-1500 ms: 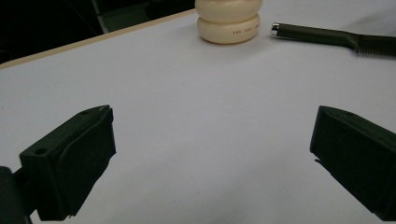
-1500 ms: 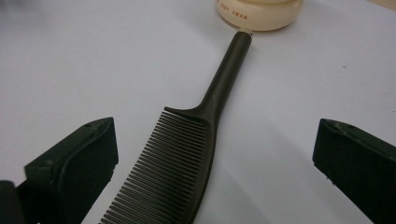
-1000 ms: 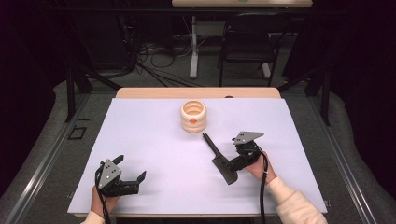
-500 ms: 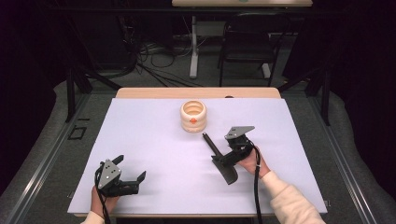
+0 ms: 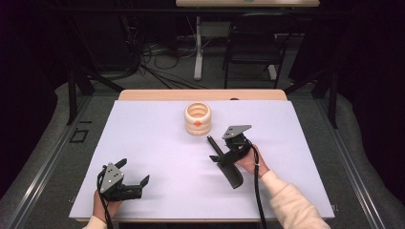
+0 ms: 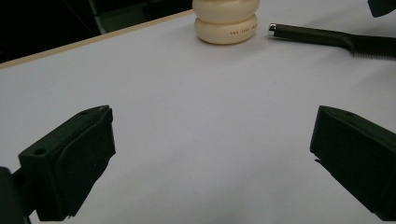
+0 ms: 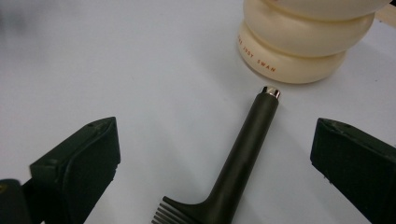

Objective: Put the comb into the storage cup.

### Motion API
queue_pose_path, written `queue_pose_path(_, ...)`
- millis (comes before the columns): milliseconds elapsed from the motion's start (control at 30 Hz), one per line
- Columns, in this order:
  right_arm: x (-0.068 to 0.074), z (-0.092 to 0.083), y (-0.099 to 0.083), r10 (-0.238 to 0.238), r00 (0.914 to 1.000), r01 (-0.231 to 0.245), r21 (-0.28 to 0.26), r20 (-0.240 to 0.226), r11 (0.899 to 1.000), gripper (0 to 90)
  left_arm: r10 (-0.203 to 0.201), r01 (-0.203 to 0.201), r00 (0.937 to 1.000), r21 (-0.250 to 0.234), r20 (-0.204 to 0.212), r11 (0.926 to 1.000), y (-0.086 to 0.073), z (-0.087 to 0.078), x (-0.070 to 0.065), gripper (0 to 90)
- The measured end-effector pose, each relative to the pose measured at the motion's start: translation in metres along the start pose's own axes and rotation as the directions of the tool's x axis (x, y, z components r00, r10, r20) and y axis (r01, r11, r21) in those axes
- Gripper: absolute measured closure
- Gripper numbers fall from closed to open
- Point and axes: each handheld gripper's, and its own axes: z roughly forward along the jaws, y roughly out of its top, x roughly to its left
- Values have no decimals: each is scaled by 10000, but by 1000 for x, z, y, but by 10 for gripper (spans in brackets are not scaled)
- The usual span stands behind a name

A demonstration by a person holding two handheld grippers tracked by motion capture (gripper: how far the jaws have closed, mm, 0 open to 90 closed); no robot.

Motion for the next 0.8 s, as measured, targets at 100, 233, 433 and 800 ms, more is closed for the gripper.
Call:
queue_pose_path(100, 0, 1, 4, 3, 9999, -1, -202, 105, 9998, 51, -18, 18, 10000, -10, 32, 10000, 0, 0, 1, 0)
queue_pose_path(233, -1, 5, 7, -14, 9998, 17, -196, 184, 9998, 165, -27, 27, 10000, 0, 32, 10000, 0, 0, 1, 0)
queue_pose_path(433, -1, 10, 9, -108, 9995, 111, -109, 312, 9999, 331, -61, 61, 9999, -5, 103, 10000, -1, 1, 1, 0)
queue_pose_path(800, -6, 18, 11, -479, 9944, 480, 14, 942, 9988, 874, -39, 39, 9999, 28, 140, 10000, -1, 1, 0, 0)
